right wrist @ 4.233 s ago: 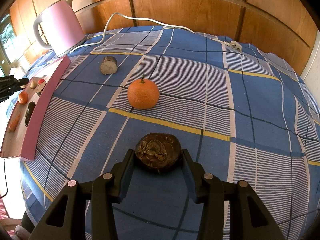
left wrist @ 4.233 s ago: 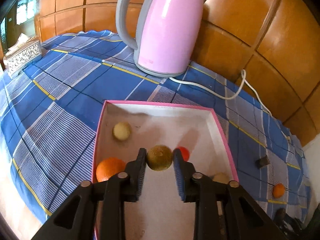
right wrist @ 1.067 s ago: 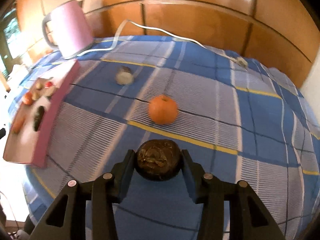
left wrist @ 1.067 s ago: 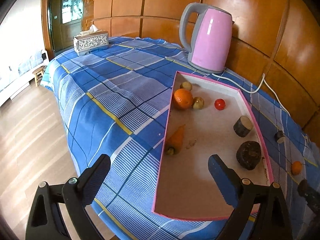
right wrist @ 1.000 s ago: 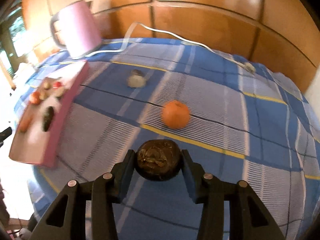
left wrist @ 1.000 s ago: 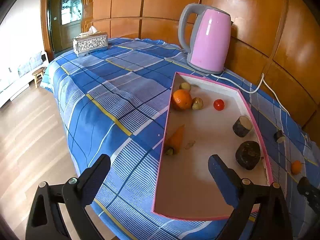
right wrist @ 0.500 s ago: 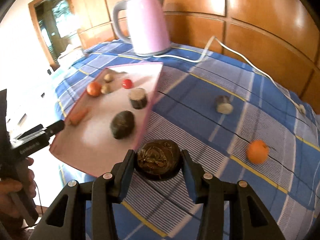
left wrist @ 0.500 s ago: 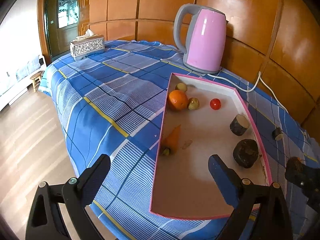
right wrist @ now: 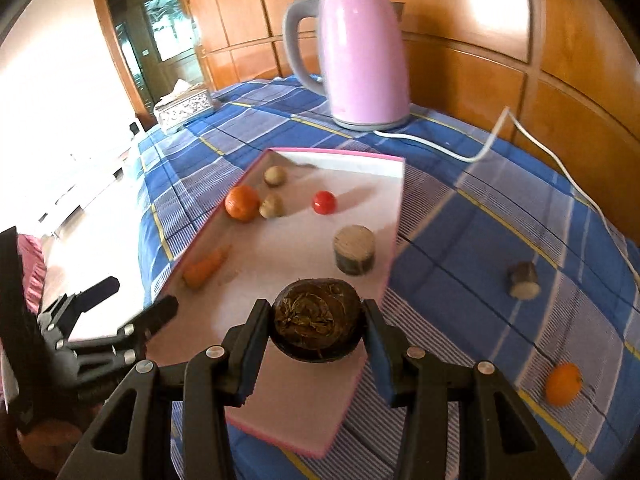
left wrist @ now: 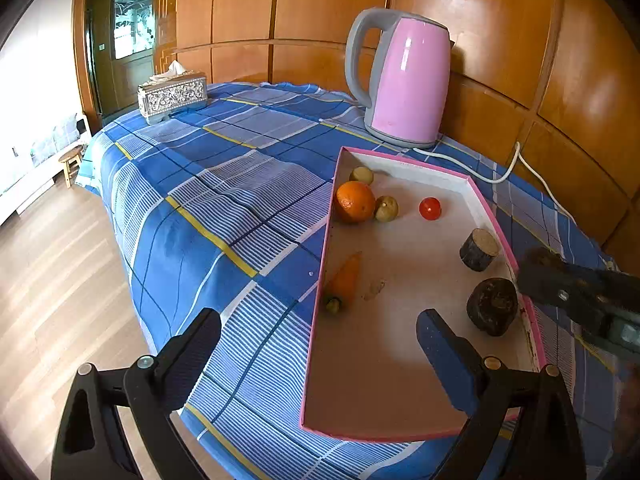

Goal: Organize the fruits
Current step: 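Lower the dark round fruit into the tray and open the right gripper, then move the right gripper away from the tray toward the small orange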

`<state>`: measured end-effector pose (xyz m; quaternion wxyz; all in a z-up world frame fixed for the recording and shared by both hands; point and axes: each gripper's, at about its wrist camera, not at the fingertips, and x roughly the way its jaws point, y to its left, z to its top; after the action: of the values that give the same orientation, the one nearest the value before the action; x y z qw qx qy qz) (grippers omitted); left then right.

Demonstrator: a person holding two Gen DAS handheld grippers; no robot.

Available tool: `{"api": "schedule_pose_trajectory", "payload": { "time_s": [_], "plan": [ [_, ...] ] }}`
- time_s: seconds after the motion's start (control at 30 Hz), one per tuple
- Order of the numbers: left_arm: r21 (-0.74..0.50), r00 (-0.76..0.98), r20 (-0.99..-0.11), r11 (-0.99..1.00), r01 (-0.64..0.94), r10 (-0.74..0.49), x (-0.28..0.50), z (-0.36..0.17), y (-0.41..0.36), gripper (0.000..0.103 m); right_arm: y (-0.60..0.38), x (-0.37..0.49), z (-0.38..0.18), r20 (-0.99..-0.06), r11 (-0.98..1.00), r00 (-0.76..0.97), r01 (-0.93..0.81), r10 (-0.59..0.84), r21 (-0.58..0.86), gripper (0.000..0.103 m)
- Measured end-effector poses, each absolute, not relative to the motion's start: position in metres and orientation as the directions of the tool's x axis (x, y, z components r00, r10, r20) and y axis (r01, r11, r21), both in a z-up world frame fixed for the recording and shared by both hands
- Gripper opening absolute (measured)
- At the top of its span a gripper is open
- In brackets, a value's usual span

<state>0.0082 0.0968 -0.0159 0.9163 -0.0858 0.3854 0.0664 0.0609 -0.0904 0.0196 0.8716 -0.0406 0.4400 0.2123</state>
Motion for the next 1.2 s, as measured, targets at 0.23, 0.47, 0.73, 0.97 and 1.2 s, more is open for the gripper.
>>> {"api": "schedule_pose_trajectory", "payload": {
  "time_s": [0.23, 0.47, 0.73, 0.97, 1.2],
  "plan": [
    [-0.107, 0.691, -0.721, 0.976, -0.192, 0.056, 0.01, -0.016, 0.098, 0.099, -0.069, 0.084, 0.016, -0.789, 0.901, 0.507, -0.413, 0.348, 0.133, 0.046],
    [-0.112, 0.688, -0.724, 0.974, -0.194, 0.054, 0.011, -0.018, 0.1, 0.099, -0.052, 0.107, 0.015, -0.775, 0.908, 0.524, -0.391, 0.354, 0.151, 0.047],
    [-0.112, 0.687, -0.725, 0.975, -0.19, 0.05, 0.011, -0.017, 0.099, 0.099, -0.053, 0.104, 0.013, -0.769, 0.914, 0.533, -0.372, 0.353, 0.161, 0.047],
    [-0.115, 0.69, -0.723, 0.977, -0.177, 0.04, 0.009, -0.016, 0.094, 0.099, -0.066, 0.086, 0.014, -0.767, 0.926, 0.549, -0.346, 0.333, 0.154, 0.047],
    [-0.113, 0.691, -0.722, 0.98, -0.164, 0.033, 0.008, -0.015, 0.089, 0.099, -0.075, 0.067, 0.013, -0.765, 0.941, 0.578, -0.319, 0.284, 0.108, 0.048]
  ]
}}
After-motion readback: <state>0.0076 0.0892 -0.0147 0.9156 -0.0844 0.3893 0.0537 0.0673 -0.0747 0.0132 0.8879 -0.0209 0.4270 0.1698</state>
